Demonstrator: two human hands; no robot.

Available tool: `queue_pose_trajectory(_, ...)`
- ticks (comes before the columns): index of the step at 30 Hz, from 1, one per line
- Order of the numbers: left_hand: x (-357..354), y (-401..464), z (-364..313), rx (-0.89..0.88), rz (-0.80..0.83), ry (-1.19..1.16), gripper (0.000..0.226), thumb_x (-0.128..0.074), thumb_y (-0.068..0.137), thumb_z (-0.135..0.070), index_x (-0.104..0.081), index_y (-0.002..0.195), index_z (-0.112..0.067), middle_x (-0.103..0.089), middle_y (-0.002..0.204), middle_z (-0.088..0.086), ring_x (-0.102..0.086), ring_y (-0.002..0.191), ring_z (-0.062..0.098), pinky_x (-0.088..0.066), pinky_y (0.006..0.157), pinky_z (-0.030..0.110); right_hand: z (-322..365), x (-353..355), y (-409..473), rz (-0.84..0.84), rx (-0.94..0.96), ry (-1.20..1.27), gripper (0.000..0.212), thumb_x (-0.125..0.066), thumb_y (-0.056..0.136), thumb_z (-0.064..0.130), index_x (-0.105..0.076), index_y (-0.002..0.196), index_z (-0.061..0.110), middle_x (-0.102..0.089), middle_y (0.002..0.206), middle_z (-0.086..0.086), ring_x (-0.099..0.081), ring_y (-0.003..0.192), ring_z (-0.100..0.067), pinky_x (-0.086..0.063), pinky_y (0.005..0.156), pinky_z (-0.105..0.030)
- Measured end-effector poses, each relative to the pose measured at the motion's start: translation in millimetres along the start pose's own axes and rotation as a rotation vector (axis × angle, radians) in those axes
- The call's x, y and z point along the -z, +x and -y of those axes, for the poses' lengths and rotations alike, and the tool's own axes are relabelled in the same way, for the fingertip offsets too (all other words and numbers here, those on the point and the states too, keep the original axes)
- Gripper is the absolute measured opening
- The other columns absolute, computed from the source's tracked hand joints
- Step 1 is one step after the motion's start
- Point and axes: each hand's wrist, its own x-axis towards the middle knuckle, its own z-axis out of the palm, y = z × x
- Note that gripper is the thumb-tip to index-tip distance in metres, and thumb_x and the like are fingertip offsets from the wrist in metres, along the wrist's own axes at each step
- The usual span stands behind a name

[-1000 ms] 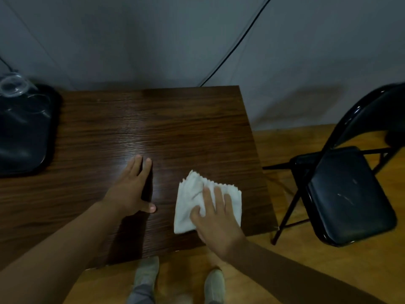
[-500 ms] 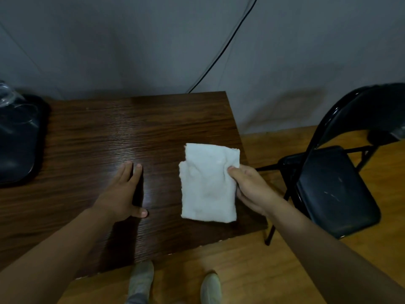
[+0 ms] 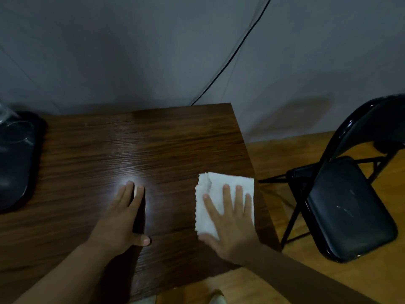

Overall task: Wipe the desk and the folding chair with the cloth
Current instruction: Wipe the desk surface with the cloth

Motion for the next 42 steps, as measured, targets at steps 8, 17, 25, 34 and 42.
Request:
queue_pose_trajectory(8,-1.3,0.2,-1.5,-0.005,-0.028,-0.023,0.150,-0.083,0.057,-0.063,0.033,0.146,-0.030,0.041,0.155,0.000,0.034,0.144,0.021,-0.008,0.124,0.040,-43.0,76.7,192.1,0.001,-0.234,0.101,0.073,-0.016,0.094,0.077,0.010,0.158,0.054,0.013,0.173,-0.012,0.010,0.154,-0.054,0.002,0.119,-0.072)
queue_pose_trajectory(17,7.8,-4.2,-10.8,0.029,0.036,0.005,0.147,-0.086,0.058,-0.058,0.021,0.154,-0.026,0.039,0.153,-0.002,0.033,0.141,0.016,-0.009,0.124,0.045,-50.3,59.5,124.8,-0.011,0.061,-0.026,0.062,-0.020,0.103,0.063,-0.006,0.162,0.052,-0.003,0.175,-0.015,-0.002,0.156,-0.054,-0.010,0.120,-0.072)
queue_pose_trajectory(25,14.2,-9.6,-18.2,0.062,0.044,0.048,0.147,-0.088,0.057,-0.057,0.014,0.156,-0.020,0.025,0.162,0.008,0.024,0.148,0.025,-0.006,0.124,0.044,-36.1,-25.7,-106.7,-0.086,0.258,-0.056,0.070,-0.048,0.099,0.059,-0.031,0.163,0.038,-0.022,0.170,-0.023,-0.014,0.155,-0.055,-0.022,0.115,-0.075)
queue_pose_trajectory(34,20.3,-20.0,-22.2,0.091,-0.014,0.066,0.145,-0.084,0.056,-0.063,0.008,0.158,-0.015,0.018,0.165,0.009,0.015,0.151,0.028,-0.012,0.124,0.046,31.8,-18.5,-62.6,-0.079,0.509,-0.015,0.076,-0.040,0.098,0.071,-0.021,0.165,0.041,-0.017,0.173,-0.017,-0.009,0.156,-0.054,-0.010,0.119,-0.075)
queue_pose_trajectory(42,16.7,-25.1,-15.8,0.117,-0.089,0.066,0.140,-0.079,0.058,-0.069,0.001,0.157,-0.012,0.004,0.164,0.018,0.004,0.151,0.035,-0.011,0.122,0.043,45.7,61.3,159.1,-0.024,0.036,0.119,0.102,-0.030,0.083,0.085,0.023,0.157,0.039,0.001,0.176,-0.005,0.002,0.159,-0.042,-0.004,0.122,-0.068)
